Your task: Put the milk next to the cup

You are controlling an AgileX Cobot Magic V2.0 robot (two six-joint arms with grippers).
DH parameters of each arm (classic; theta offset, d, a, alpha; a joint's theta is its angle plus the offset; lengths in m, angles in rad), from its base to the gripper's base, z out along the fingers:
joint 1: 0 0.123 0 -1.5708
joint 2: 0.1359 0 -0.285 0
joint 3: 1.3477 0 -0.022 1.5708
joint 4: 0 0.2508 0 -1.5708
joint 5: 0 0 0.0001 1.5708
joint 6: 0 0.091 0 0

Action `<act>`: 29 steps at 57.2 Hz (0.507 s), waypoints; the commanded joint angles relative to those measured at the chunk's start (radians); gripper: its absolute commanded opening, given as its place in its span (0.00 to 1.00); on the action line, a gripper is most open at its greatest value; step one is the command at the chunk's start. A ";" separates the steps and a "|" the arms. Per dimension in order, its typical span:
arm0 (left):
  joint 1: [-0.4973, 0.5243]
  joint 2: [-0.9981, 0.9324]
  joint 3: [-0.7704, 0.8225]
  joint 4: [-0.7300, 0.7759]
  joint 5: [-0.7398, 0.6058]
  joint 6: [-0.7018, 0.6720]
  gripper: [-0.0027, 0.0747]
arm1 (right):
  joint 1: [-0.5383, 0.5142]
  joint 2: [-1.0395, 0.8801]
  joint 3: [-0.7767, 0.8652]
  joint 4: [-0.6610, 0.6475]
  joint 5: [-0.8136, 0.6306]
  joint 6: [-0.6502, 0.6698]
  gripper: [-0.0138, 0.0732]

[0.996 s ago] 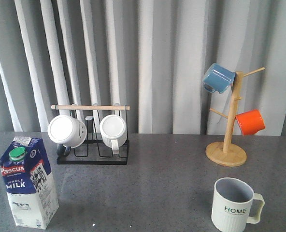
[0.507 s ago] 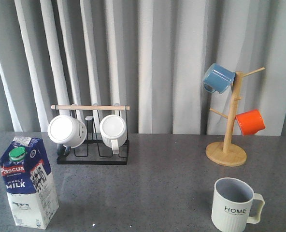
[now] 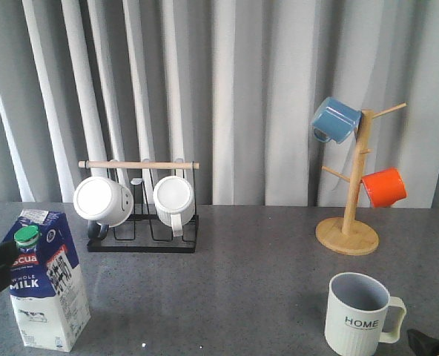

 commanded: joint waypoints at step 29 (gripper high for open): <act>-0.006 -0.013 -0.036 -0.005 -0.076 0.001 0.73 | -0.174 0.148 0.171 0.045 -0.608 0.001 0.80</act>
